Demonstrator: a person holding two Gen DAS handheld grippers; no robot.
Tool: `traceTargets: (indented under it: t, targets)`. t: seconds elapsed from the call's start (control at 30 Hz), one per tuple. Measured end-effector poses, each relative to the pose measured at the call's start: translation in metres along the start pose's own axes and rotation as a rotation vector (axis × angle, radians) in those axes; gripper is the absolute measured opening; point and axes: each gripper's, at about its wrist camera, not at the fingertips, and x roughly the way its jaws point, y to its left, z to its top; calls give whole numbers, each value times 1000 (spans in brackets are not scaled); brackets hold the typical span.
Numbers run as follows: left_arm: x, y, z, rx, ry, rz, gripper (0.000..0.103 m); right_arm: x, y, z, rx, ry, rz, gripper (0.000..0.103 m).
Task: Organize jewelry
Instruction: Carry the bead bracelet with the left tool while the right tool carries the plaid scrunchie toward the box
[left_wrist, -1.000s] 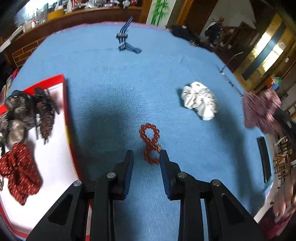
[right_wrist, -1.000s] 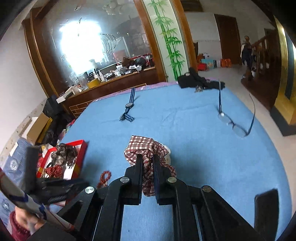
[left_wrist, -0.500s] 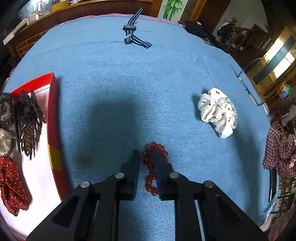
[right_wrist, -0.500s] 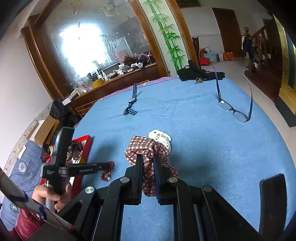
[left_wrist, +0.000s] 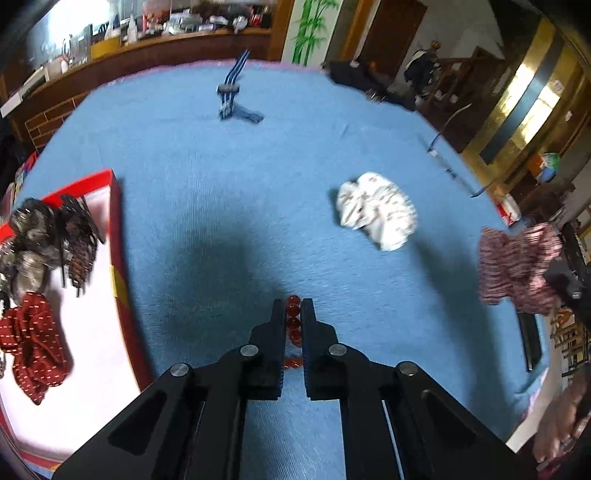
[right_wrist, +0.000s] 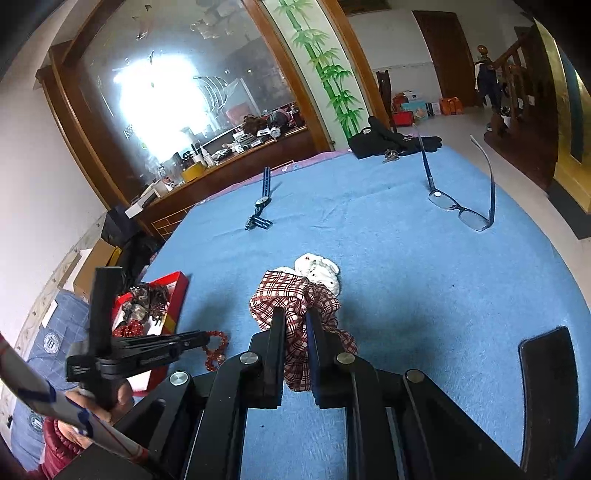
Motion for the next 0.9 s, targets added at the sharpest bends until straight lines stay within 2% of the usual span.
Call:
traceTargets:
  t: [0.37, 0.63, 0.9]
  targets:
    - [-53, -10, -6, 45, -103, -47, 7, -3, 26, -7, -38, 9, 27, 13]
    - [-65, -15, -30, 78, -170, 35, 7, 5, 45, -15, -73, 39, 42, 13]
    - [-63, -12, -47, 98, -194, 90, 7, 15, 62, -22, -107, 65, 56, 13]
